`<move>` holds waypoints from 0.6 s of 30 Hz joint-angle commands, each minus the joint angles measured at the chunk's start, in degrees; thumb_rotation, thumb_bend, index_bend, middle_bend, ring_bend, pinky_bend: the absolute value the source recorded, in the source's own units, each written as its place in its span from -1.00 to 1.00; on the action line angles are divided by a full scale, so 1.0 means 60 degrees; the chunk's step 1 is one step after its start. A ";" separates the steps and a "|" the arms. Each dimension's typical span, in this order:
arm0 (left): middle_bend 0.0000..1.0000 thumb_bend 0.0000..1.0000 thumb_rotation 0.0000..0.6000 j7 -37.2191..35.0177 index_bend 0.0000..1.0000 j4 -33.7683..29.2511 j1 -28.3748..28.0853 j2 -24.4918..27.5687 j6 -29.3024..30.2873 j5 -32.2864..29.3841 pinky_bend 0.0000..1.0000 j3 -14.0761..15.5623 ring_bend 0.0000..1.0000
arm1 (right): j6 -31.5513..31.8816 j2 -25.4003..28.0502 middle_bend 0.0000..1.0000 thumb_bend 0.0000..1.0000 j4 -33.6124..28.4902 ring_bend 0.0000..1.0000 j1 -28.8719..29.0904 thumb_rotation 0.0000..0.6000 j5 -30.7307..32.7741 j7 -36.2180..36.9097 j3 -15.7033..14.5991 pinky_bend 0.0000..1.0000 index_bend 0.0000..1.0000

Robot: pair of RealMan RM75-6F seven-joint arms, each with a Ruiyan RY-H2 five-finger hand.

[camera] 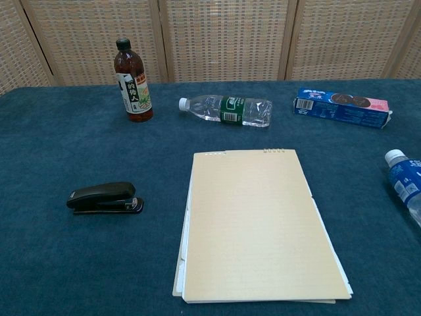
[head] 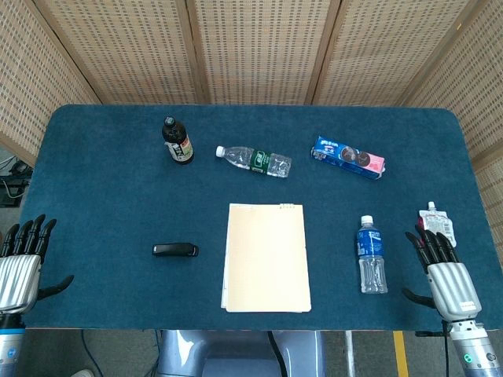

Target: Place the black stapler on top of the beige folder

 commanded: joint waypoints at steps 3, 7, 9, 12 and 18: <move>-1.00 -0.66 1.00 0.0000 -1.00 0.0137 -0.0084 -0.0105 -0.0140 -0.0183 -1.00 -0.0073 -1.00 | 0.0008 -0.0002 -1.00 -0.78 0.0000 -1.00 -0.0004 1.00 -0.0005 -0.0013 -0.0003 -1.00 -1.00; -1.00 -0.66 1.00 0.0005 -1.00 0.0173 -0.0081 -0.0131 -0.0134 -0.0228 -1.00 -0.0080 -1.00 | 0.0049 0.0012 -1.00 -0.78 -0.0040 -1.00 -0.0025 1.00 -0.0058 -0.0018 -0.0030 -1.00 -1.00; -1.00 -0.66 1.00 0.0023 -1.00 0.0179 -0.0077 -0.0140 -0.0125 -0.0237 -1.00 -0.0076 -1.00 | 0.0096 0.0030 -1.00 -0.78 -0.0073 -1.00 -0.0038 1.00 -0.0097 0.0003 -0.0034 -1.00 -1.00; -1.00 -0.66 1.00 0.0028 -1.00 0.0185 -0.0090 -0.0156 -0.0132 -0.0208 -1.00 -0.0068 -1.00 | 0.0152 0.0060 -1.00 -0.78 -0.0100 -1.00 -0.0057 1.00 -0.0110 0.0022 -0.0024 -1.00 -1.00; -1.00 -0.66 1.00 -0.0004 -1.00 0.0197 -0.0136 -0.0169 -0.0191 -0.0133 -1.00 -0.0039 -1.00 | 0.0159 0.0114 -1.00 -0.78 -0.0147 -1.00 -0.0084 1.00 0.0007 0.0047 0.0020 -1.00 -0.99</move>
